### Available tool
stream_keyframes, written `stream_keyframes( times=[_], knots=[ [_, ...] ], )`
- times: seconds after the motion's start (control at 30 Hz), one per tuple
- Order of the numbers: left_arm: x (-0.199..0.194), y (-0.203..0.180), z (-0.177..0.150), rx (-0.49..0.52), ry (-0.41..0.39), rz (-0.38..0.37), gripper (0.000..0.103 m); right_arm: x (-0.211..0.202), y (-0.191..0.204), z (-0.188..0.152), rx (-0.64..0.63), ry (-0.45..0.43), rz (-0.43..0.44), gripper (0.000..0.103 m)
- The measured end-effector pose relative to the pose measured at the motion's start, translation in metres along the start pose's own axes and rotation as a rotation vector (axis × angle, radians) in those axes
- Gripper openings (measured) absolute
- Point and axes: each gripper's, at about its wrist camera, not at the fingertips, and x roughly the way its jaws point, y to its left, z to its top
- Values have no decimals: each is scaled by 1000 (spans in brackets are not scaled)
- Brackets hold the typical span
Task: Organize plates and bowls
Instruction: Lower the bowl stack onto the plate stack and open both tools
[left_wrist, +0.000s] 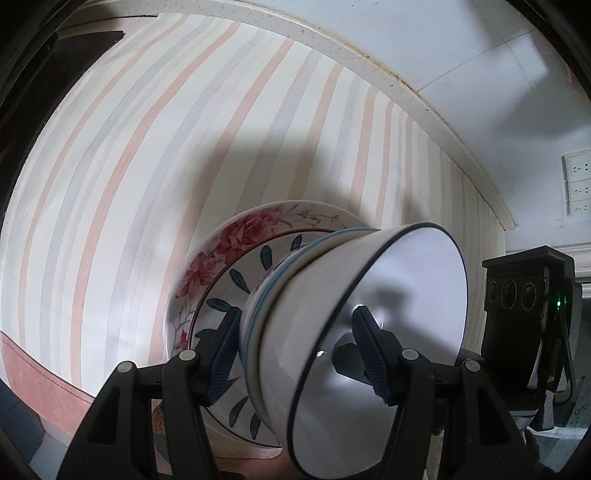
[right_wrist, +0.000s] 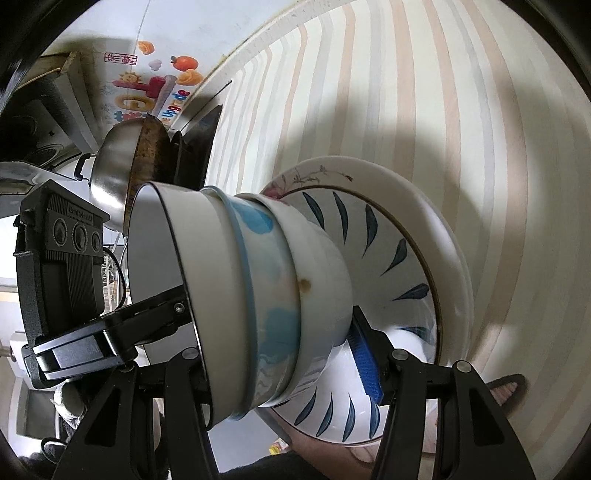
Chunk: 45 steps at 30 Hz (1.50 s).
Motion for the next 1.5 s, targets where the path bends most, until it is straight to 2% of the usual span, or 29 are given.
stream_keyframes(
  times=[0.5, 0.83, 1.07, 1.17, 1.33, 1.37, 1.4, 1.43, 1.5],
  knots=[
    [6, 2, 0, -2, 12, -9, 59, 7, 5, 4, 7, 28, -34, 59],
    [-6, -12, -6, 63, -24, 80, 59, 3, 10, 2, -3, 36, -83, 61],
    [-40, -20, -25, 119, -109, 209, 59, -23, 27, -3, -51, -10, -175, 61],
    [-54, -23, -34, 137, -135, 242, 59, -41, 37, -9, -58, -48, -230, 62],
    [-79, -27, -47, 157, -193, 282, 59, -70, 68, -29, -104, -122, -360, 71],
    [-85, -29, -50, 174, -209, 293, 61, -76, 74, -34, -111, -139, -376, 77],
    [-90, -30, -53, 187, -225, 306, 69, -83, 83, -41, -118, -161, -403, 84],
    [-98, -31, -57, 205, -246, 320, 77, -89, 92, -48, -126, -187, -431, 86],
    [-114, -33, -66, 233, -285, 302, 88, -98, 107, -60, -129, -230, -479, 91]
  ],
)
